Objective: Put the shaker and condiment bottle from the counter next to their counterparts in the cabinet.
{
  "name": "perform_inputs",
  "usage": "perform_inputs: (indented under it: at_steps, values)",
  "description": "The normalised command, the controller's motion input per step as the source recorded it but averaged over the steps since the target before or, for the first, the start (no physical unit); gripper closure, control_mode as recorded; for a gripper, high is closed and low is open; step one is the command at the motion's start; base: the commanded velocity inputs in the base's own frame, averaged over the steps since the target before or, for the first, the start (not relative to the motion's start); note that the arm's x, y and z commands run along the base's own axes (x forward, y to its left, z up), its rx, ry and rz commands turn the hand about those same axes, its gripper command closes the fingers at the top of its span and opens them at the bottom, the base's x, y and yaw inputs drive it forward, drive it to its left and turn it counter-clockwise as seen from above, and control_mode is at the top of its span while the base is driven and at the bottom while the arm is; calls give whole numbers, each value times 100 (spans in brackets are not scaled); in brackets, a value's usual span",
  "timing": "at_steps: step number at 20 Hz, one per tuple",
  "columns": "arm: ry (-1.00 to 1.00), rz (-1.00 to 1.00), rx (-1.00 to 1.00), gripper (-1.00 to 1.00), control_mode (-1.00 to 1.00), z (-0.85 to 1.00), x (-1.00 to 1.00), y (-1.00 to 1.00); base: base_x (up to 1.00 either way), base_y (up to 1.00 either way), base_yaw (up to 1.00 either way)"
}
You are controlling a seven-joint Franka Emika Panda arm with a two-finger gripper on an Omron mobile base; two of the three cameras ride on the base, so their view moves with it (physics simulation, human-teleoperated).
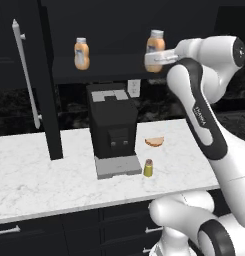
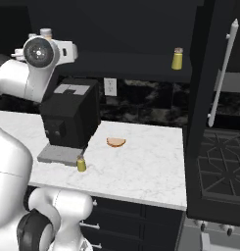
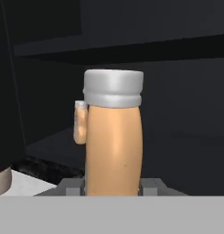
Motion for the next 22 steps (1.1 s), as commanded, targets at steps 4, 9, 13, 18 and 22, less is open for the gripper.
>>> perform_inputs:
  at_steps: [4,9,13,18,22]
  values:
    - [10,8,0,100,-100,0,55,22,0,0,0]
    - [-2,14,0,100,-100,3,30,28,0,0,0]
    - [-3,11,0,100,-100,0,26,32,0,0,0]
    - [-2,5,0,100,-100,-1,23,27,0,0,0]
    - [0,5,0,100,-100,-8,23,28,0,0,0]
